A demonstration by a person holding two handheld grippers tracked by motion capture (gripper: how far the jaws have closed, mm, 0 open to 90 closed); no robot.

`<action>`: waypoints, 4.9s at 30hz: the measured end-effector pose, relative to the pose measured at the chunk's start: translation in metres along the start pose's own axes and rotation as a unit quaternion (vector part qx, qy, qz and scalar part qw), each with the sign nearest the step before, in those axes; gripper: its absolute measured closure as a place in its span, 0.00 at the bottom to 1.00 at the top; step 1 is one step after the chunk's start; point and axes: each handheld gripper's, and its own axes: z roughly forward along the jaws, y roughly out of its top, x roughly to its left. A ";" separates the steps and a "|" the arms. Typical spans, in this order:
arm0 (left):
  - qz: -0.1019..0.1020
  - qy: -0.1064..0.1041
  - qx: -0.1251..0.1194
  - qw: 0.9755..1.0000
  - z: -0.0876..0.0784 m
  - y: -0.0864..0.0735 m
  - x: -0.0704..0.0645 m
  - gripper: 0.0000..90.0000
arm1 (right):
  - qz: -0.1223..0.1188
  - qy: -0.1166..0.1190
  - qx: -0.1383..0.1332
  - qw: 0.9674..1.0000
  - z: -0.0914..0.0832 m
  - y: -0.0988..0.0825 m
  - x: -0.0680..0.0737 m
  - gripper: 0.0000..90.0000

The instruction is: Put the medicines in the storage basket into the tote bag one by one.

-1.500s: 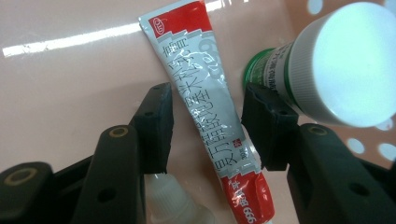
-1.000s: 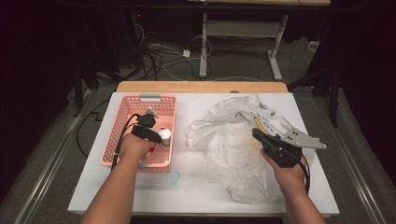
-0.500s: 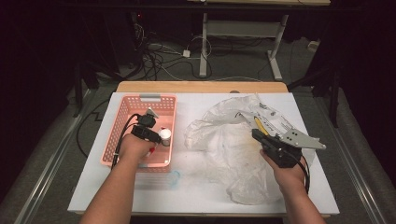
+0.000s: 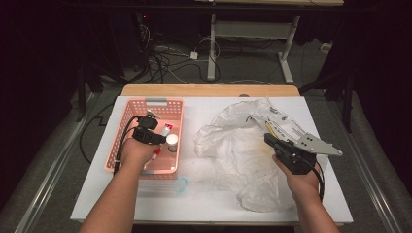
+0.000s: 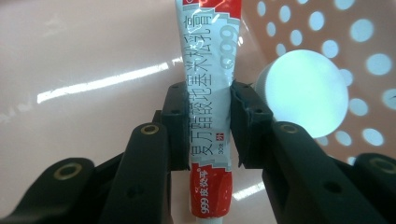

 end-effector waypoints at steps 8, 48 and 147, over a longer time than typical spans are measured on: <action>0.008 0.010 -0.039 0.999 -0.012 -0.004 -0.004 0.75 | 0.001 0.003 0.001 1.000 0.002 -0.001 0.002 1.00; 0.070 -0.039 -0.244 0.966 -0.065 -0.068 -0.034 0.75 | -0.005 0.004 0.000 1.000 0.003 0.000 0.005 1.00; 0.227 -0.135 -0.246 0.933 -0.010 -0.036 -0.186 0.75 | 0.004 0.002 -0.028 1.000 0.013 0.010 0.003 1.00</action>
